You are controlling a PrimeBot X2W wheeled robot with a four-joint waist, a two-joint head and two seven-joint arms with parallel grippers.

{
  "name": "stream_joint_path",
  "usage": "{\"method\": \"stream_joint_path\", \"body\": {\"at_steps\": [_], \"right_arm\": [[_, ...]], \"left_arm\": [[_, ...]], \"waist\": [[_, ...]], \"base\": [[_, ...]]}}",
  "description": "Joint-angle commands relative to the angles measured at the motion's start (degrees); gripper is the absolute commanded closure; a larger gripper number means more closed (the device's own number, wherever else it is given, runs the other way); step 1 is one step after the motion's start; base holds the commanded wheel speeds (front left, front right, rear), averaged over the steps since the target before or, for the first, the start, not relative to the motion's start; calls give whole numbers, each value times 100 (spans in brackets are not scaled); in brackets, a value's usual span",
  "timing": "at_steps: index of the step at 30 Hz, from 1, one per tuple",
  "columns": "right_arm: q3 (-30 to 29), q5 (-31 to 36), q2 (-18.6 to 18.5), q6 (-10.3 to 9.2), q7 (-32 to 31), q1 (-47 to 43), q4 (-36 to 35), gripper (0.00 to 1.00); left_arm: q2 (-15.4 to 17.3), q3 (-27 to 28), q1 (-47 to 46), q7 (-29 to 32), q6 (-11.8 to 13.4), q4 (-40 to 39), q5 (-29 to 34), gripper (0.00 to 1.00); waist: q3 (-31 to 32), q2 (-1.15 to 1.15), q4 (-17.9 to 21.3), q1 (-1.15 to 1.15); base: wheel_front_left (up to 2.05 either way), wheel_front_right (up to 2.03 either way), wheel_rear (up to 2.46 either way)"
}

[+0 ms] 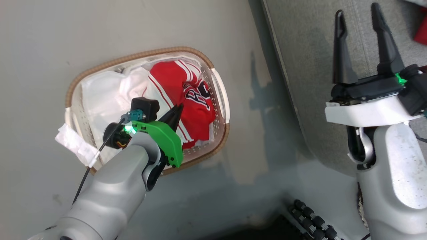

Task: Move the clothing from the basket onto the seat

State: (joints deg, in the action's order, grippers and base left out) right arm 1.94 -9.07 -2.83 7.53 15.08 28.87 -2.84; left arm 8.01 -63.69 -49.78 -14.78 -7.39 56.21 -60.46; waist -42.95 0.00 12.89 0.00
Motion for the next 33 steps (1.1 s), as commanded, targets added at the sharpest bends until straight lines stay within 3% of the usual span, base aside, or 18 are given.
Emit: {"method": "stream_joint_path", "body": {"at_steps": [1, 11, 23, 33], "right_arm": [[46, 32, -18, -8, 13, 12, 91, 0], [190, 67, -22, -8, 13, -287, 648, 0], [355, -57, -21, -8, 13, -1110, 1101, 0], [529, -171, -20, -8, 13, -1803, 1278, 0]], "left_arm": [[80, 53, 107, -53, -18, -106, 3, 100], [390, 1162, 890, -36, -17, -1049, 1044, 100], [326, 2638, 2011, -37, -17, -2387, 2233, 100], [78, 3335, 2426, -37, -17, -3712, 2740, 100]], "waist": [[512, 0, -263, 0], [1742, 0, -845, 0], [2982, 0, -1295, 0], [3838, 0, -1579, 0]], "base": [[0, 0, 0], [0, 0, 0], [0, 0, 0], [0, 0, 0]]}}
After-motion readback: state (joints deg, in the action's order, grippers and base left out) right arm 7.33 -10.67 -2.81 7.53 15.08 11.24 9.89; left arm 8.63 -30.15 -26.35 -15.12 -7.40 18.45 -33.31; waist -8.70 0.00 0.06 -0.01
